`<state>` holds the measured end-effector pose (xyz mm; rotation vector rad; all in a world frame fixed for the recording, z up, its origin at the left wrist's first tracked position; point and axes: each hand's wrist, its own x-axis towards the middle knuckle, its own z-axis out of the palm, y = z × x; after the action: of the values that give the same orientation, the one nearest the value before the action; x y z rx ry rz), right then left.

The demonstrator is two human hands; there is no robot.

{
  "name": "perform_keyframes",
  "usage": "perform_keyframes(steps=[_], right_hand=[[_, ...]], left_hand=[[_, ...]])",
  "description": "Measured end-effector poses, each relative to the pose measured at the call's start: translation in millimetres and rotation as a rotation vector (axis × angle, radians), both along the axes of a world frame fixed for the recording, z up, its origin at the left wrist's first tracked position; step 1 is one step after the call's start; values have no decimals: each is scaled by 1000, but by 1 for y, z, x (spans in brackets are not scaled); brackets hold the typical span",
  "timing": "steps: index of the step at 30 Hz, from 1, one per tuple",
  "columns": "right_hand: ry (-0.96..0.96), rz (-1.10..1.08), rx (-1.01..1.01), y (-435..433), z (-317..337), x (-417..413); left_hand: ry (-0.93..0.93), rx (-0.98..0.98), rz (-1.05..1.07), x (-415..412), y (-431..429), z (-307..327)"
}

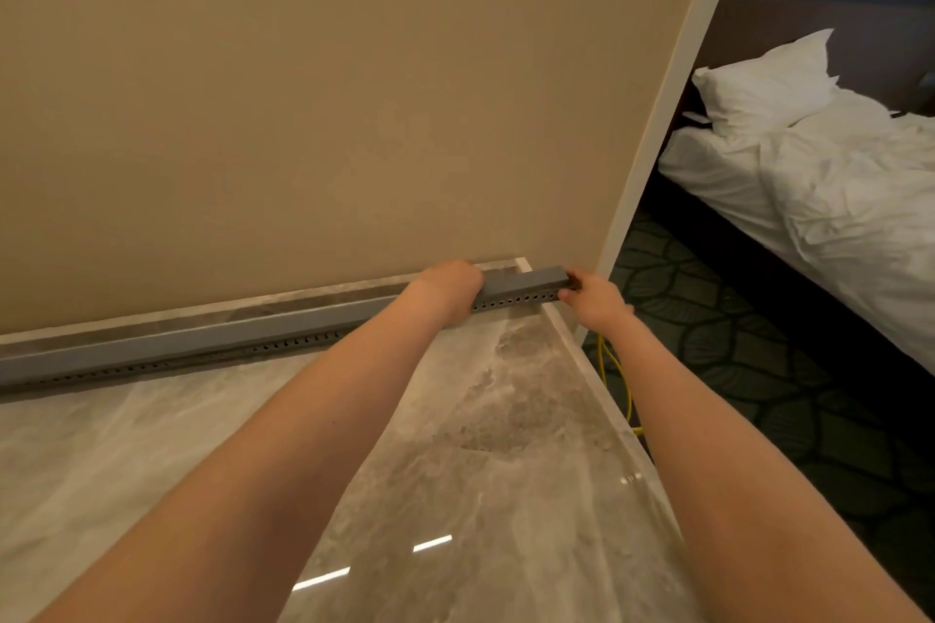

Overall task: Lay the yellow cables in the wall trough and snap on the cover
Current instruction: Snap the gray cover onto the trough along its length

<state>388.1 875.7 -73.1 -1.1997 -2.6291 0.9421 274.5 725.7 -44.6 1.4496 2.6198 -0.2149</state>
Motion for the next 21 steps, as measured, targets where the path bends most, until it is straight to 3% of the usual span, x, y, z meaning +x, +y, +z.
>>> perform_keyframes(steps=[5,10,15,21], right_hand=[[30,68,19,10,-3,1],[114,218,7,31,-6,3],[207,251,-161,45,-7,4],[285,298,-277,55,-18,6]], left_hand=[[16,-8,32,7,15,2],[-72,159,9,32,56,-9],[123,169,26,52,76,-25],[212,188,78,55,84,-29]])
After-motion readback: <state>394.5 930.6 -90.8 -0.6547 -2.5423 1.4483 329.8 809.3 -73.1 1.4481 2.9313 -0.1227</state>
